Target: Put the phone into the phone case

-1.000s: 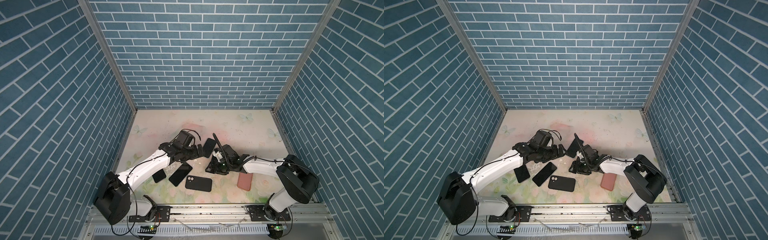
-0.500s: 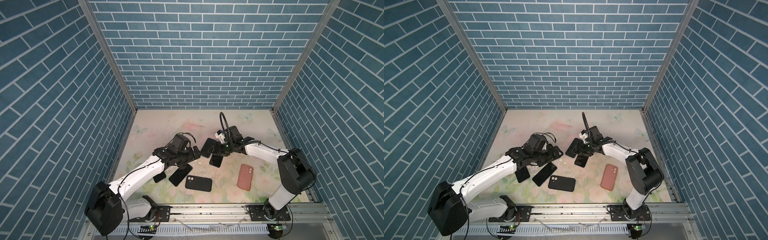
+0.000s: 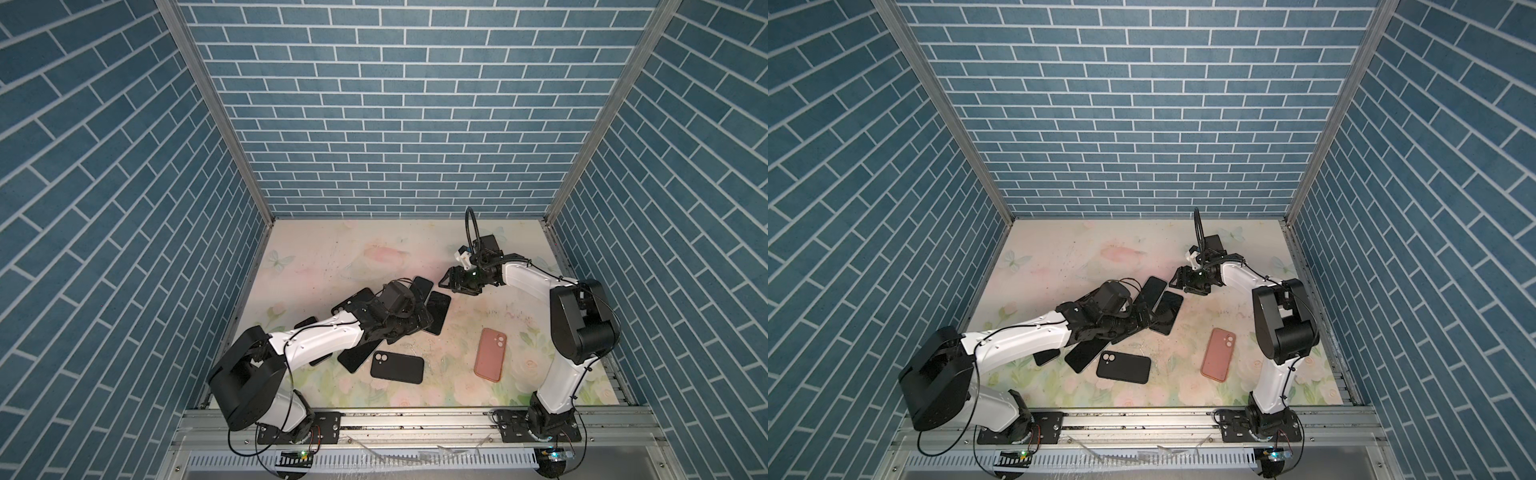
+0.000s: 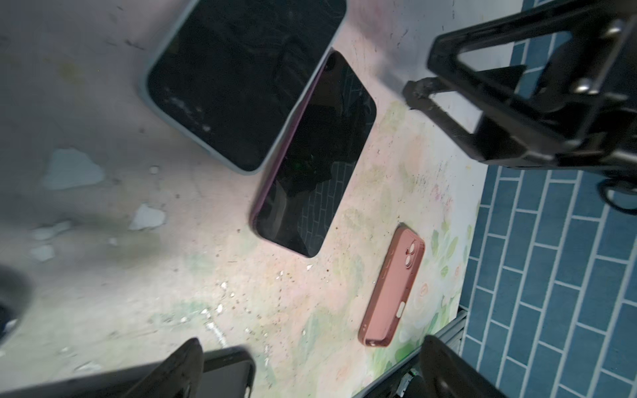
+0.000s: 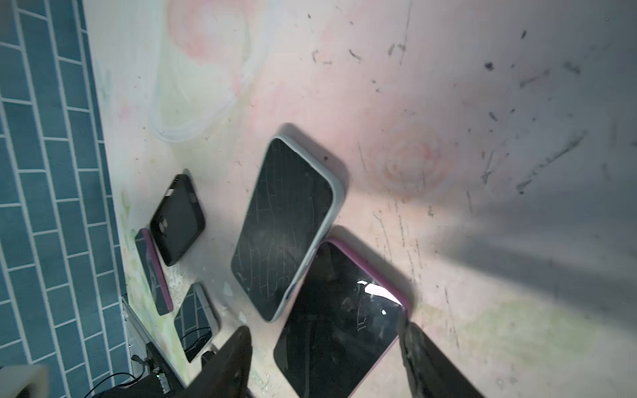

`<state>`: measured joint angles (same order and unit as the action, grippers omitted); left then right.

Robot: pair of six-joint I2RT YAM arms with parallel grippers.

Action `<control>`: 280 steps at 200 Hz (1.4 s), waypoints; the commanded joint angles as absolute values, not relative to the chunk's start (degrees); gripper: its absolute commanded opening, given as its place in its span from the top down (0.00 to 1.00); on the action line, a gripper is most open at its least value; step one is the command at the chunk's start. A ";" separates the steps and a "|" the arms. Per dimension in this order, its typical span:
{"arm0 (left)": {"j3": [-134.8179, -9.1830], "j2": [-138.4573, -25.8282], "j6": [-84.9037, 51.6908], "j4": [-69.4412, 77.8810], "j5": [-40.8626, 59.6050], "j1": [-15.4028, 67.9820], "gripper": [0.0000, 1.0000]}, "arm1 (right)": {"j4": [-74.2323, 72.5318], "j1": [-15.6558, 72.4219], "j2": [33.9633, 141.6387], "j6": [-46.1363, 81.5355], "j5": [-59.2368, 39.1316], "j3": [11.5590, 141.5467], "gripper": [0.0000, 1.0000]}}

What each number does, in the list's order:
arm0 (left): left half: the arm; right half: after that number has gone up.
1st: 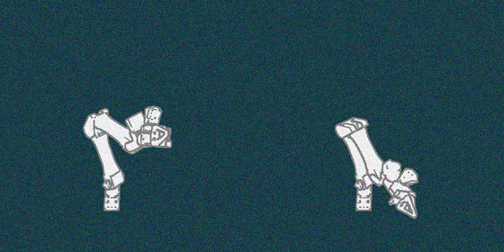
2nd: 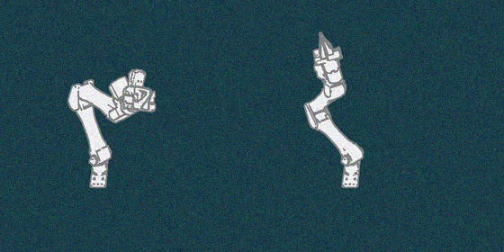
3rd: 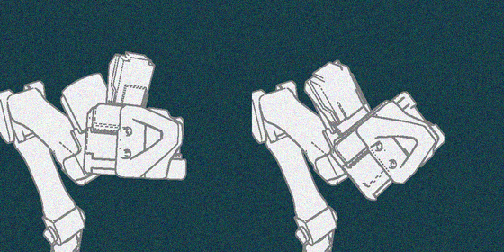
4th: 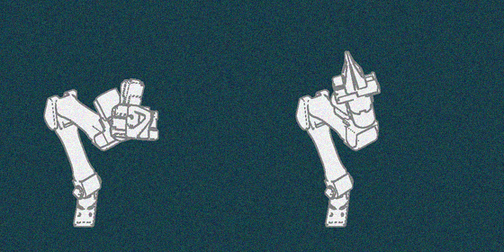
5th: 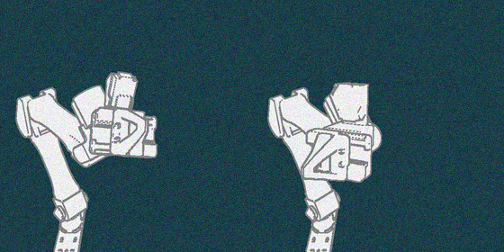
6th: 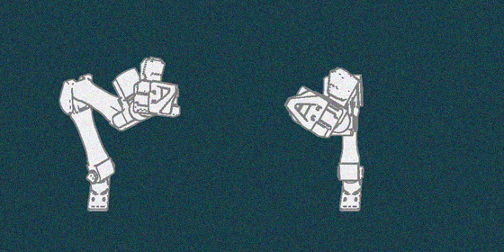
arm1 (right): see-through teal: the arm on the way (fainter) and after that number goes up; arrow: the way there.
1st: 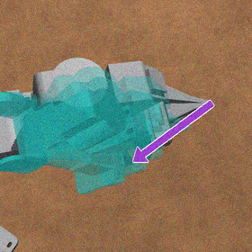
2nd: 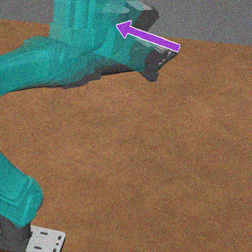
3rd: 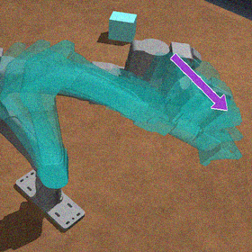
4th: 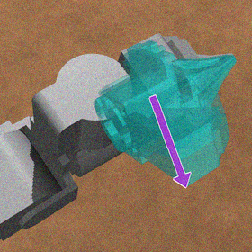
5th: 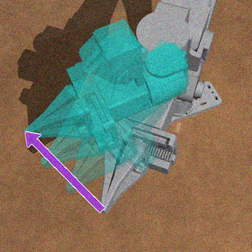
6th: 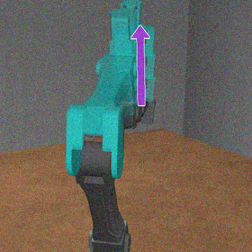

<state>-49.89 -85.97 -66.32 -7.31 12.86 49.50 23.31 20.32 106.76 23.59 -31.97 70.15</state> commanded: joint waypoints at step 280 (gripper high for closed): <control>-48.71 -100.71 -61.08 0.66 8.58 46.77 0.00 | 27.32 24.87 98.13 17.98 -39.24 57.62 0.46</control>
<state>-49.91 -100.22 -66.59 9.87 9.69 47.86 25.43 24.75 101.73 18.00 -37.50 58.70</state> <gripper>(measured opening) 0.995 0.544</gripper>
